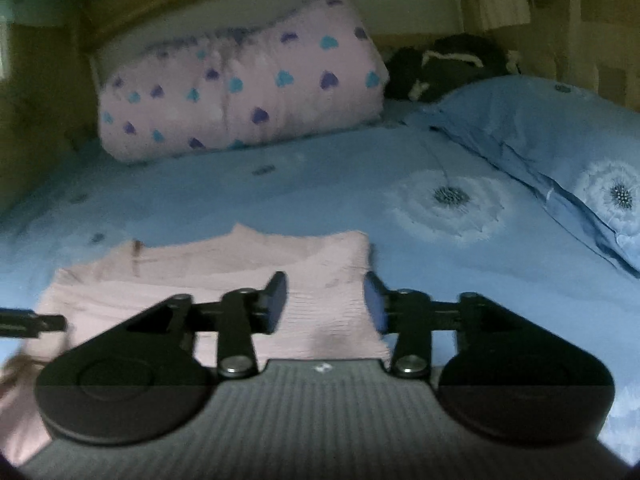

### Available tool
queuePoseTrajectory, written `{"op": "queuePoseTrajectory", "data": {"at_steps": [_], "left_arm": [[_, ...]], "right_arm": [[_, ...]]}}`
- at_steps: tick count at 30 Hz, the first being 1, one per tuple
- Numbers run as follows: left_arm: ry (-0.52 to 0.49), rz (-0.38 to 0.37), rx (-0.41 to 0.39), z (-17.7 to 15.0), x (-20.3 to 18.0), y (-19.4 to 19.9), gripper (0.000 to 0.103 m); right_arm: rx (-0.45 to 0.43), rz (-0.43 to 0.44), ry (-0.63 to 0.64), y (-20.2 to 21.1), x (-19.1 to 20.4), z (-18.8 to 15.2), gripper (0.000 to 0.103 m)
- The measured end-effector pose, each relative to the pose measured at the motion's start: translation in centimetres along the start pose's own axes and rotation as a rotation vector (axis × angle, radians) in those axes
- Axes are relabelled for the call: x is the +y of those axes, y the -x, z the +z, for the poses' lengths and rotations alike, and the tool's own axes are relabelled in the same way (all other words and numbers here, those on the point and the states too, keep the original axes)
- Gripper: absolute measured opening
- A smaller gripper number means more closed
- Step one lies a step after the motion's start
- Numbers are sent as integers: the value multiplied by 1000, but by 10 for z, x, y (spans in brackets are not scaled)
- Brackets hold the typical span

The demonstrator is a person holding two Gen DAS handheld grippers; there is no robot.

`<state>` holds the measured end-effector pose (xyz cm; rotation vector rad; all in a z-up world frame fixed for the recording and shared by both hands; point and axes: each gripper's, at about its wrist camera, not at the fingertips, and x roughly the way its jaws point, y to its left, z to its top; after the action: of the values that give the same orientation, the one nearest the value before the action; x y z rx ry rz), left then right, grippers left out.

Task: Fold small clothes
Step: 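Open the right gripper and withdraw from the spread cardigan, then move both tools to the ribbed hem of the cardigan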

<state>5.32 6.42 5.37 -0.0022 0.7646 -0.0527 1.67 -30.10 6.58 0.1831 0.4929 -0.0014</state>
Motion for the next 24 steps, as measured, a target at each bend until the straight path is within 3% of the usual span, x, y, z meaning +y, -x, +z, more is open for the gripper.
{"op": "queuePoseTrajectory", "data": {"at_steps": [12,24], "left_arm": [[-48,4,-28,-38,-12,90,82],[-89,-29,-25,-98,-25,167,84]], "right_arm": [[-23,124,81,85,43,-13,51],[15,159,163,155,70,-52,51]]}}
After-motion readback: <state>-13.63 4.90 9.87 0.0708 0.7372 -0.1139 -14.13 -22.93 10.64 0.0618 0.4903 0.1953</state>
